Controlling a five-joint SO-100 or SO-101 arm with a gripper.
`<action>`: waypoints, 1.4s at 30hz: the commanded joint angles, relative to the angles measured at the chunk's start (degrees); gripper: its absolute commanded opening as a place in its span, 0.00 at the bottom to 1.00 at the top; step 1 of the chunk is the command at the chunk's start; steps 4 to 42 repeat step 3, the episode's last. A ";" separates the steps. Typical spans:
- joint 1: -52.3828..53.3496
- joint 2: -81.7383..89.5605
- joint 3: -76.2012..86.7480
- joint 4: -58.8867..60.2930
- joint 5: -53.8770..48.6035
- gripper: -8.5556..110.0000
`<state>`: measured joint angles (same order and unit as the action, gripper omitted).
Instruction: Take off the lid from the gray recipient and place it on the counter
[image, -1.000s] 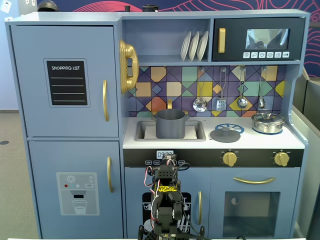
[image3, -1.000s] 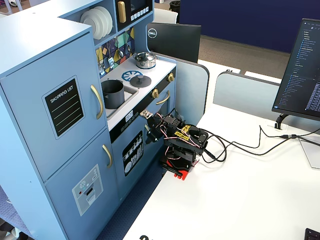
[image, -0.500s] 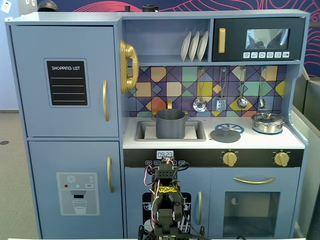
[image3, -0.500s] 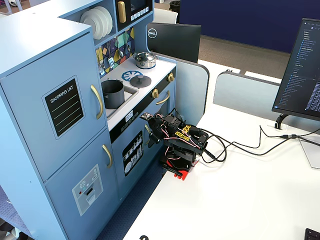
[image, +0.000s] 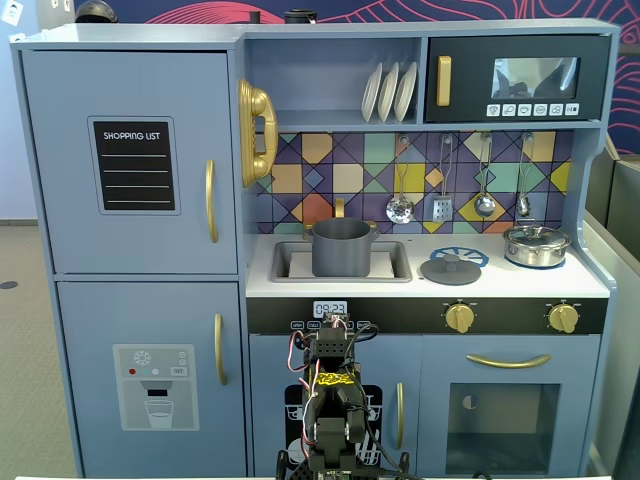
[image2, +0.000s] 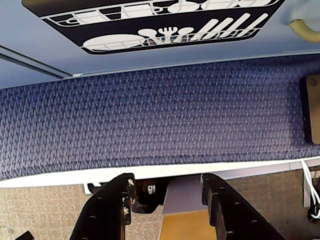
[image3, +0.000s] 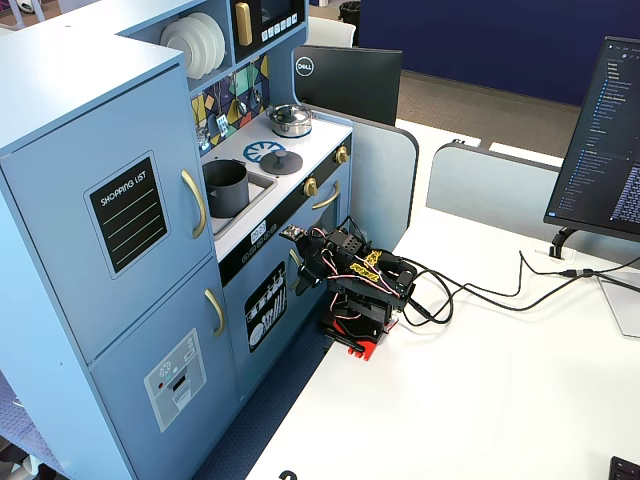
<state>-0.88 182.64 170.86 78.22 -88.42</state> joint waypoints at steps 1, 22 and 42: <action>1.14 -0.53 1.14 9.40 1.85 0.14; 1.14 -0.53 1.14 9.40 1.85 0.14; 1.14 -0.53 1.14 9.40 1.85 0.14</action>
